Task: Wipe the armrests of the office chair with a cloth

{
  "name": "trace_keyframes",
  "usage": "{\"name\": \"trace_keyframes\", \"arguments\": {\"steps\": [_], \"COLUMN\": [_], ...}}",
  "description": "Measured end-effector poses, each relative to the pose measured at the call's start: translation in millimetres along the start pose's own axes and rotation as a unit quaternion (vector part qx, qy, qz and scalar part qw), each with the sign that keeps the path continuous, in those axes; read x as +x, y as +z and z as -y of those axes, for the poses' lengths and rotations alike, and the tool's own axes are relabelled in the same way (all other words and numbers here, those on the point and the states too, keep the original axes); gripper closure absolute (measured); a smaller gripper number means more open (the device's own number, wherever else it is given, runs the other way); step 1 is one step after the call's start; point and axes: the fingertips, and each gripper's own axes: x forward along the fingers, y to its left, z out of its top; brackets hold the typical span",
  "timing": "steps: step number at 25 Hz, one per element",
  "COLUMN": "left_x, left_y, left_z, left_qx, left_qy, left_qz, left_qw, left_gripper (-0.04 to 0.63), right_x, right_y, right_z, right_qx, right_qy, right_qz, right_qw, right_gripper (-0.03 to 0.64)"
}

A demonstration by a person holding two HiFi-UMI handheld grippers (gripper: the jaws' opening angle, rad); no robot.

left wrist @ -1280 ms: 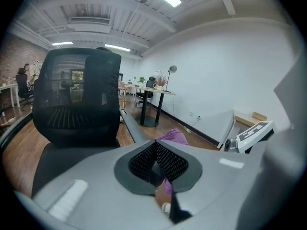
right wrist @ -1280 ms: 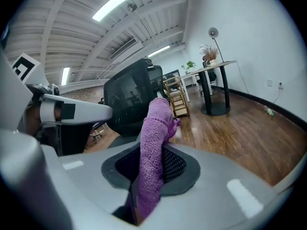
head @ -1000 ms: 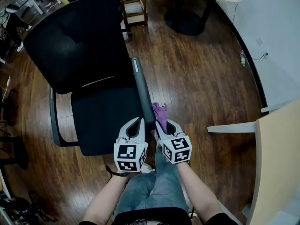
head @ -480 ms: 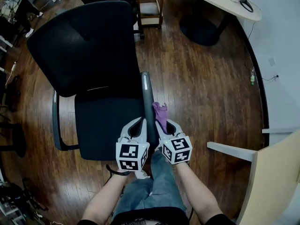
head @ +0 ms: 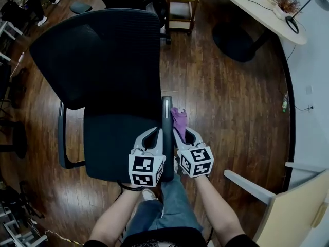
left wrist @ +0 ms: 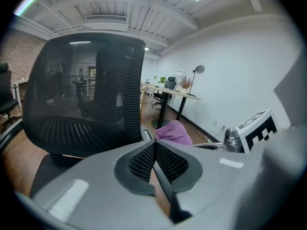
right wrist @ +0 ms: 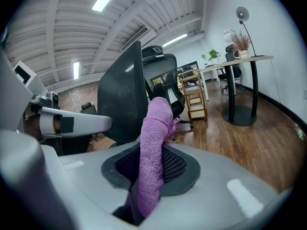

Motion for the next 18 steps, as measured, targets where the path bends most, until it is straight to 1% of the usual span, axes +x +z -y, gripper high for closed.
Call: {"name": "trace_keyframes", "arguments": {"steps": [11,18], "left_x": [36,45], "left_y": [23,27], "left_z": [-31,-44], "left_qx": [-0.03,-0.04], "left_qy": [0.04,0.055], "left_qz": [0.001,0.001], "left_qw": [0.9987,0.9977], "left_gripper": [0.592,0.591], "right_x": [54,69], "right_y": [44,55], "right_z": [26,30], "right_qx": [-0.034,-0.048], "right_qy": [0.037,0.048], "right_qz": [-0.017,-0.023], "right_qw": [0.999,0.997], "right_gripper": [0.541,0.541]}}
